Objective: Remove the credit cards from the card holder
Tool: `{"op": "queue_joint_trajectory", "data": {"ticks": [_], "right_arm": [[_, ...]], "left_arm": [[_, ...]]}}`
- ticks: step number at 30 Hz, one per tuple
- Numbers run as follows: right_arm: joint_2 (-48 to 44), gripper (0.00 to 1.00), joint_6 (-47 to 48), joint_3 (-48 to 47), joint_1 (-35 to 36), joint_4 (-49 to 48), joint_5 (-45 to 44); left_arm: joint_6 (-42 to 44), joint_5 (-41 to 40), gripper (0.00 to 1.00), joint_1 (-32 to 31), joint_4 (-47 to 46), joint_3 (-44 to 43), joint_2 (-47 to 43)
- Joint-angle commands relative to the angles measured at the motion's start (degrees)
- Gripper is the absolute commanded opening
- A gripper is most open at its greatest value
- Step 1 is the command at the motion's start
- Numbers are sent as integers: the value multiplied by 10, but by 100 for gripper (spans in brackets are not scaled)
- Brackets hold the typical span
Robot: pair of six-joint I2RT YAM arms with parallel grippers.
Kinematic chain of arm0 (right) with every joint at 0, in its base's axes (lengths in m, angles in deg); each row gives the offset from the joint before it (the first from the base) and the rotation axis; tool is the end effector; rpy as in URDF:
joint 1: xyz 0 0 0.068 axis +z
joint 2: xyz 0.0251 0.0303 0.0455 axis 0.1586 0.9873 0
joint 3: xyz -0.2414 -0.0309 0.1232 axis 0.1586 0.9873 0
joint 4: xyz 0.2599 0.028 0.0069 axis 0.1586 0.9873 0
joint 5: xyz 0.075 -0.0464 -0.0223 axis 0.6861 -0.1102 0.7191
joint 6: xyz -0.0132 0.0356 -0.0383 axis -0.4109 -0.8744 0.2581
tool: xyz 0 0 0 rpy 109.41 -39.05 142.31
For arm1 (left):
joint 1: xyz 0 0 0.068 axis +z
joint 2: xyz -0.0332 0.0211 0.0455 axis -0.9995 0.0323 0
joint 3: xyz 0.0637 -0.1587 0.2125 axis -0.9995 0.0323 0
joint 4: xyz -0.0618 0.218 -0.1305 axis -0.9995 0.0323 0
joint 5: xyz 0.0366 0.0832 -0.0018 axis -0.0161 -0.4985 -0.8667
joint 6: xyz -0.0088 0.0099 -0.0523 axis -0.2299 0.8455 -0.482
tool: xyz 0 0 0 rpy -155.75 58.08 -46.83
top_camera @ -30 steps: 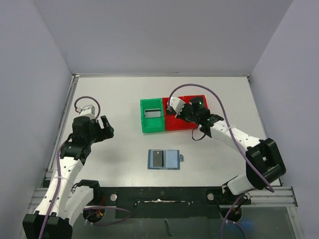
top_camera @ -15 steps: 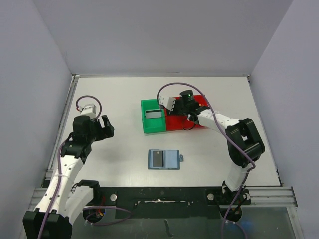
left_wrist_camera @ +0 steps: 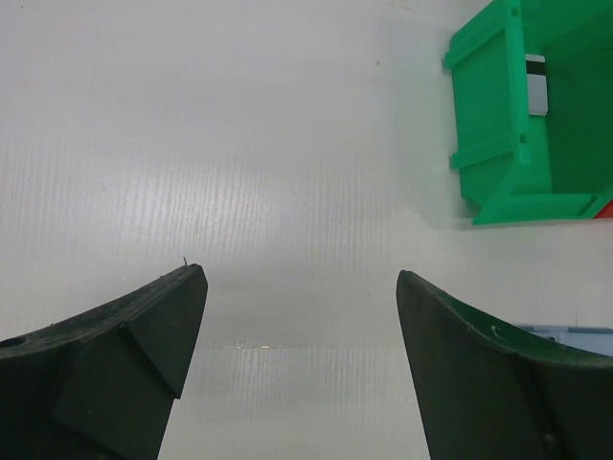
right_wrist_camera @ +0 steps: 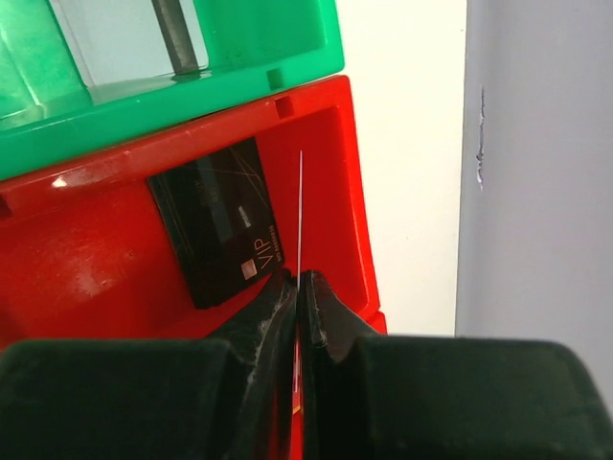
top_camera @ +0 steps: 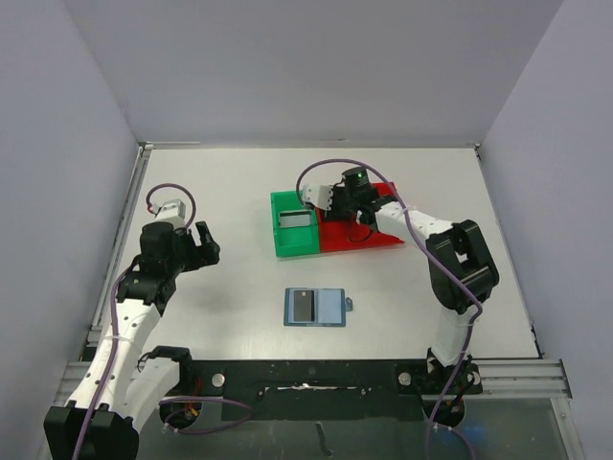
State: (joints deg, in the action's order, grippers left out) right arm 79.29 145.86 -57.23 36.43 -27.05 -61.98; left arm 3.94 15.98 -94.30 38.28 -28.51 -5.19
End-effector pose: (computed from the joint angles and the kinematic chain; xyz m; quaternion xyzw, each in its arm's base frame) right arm 0.3705 0.1957 0.2086 -0.6226 0.6522 -0.0629 0.4278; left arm 0.1860 -0.0208 0.2601 -0.0933 0.8800 -0.1088 0.4527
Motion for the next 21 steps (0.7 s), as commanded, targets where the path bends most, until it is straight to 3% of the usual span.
{"op": "queue_joint_trajectory", "data": {"ticks": [1,15,21], "right_arm": [[1,1,22,-20,-5,9,15],[44,5,24,-26,7,-28,-15],[53,14,24,-12,17,-61,-37]], "left_arm": [[7,13,80,1,-34,-8,-11],[10,26,80,-3,-29,-12,-2],[9,23,80,-6,-28,-12,1]]}}
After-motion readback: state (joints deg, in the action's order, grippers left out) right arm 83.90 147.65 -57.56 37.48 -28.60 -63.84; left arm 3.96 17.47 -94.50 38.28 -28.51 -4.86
